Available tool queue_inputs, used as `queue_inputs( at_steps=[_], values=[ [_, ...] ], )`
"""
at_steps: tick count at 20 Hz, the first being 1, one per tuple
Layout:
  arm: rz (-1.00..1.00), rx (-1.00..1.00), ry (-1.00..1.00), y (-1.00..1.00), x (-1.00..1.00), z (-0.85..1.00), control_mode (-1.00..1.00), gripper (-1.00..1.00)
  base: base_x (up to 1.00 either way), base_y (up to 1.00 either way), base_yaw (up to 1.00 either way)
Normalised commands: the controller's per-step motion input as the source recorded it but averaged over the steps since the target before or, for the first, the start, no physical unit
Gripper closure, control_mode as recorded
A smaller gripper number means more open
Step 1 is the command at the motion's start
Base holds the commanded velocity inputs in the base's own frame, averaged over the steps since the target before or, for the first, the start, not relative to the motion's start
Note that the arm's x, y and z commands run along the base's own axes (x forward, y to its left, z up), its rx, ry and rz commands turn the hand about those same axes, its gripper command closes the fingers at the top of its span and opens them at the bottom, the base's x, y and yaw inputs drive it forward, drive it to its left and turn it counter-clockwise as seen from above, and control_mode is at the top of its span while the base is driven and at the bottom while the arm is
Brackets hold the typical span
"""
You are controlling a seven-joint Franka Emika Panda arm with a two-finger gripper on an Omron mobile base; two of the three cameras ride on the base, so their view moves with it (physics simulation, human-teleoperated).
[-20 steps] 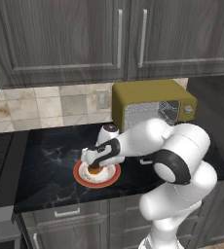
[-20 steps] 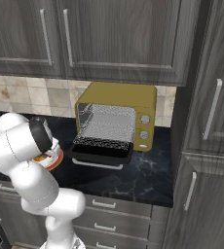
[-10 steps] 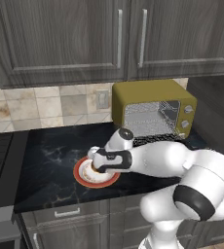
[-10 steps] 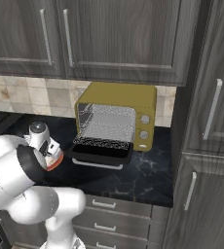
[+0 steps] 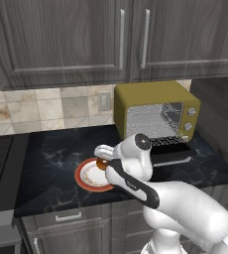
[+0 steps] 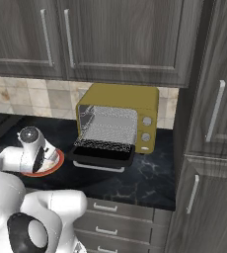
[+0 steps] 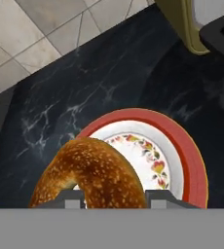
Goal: Pick up the bagel from the plate, place it on the toaster oven rack, close the door, and set the timer.
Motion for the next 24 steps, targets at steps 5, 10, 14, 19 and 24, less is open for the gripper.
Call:
queue_inputs(
  at_steps=[5,10,14,19,24],
  values=[
    [-0.20,0.00,0.12,-0.12,-0.02,0.97,-1.00,1.00,0.00,0.00,0.00],
    [-0.25,0.00,0.28,-0.39,0.00,0.71,-1.00,1.00,0.00,0.00,0.00],
    [-0.16,0.01,0.14,-0.60,0.00,0.19,-1.00,1.00,0.00,0.00,0.00],
    [-0.12,0.07,0.00,-0.71,0.00,0.00,-1.00,1.00,0.00,0.00,0.00],
    [-0.10,0.13,-0.08,-0.70,0.00,0.00,-1.00,1.00,0.00,0.00,0.00]
  ],
)
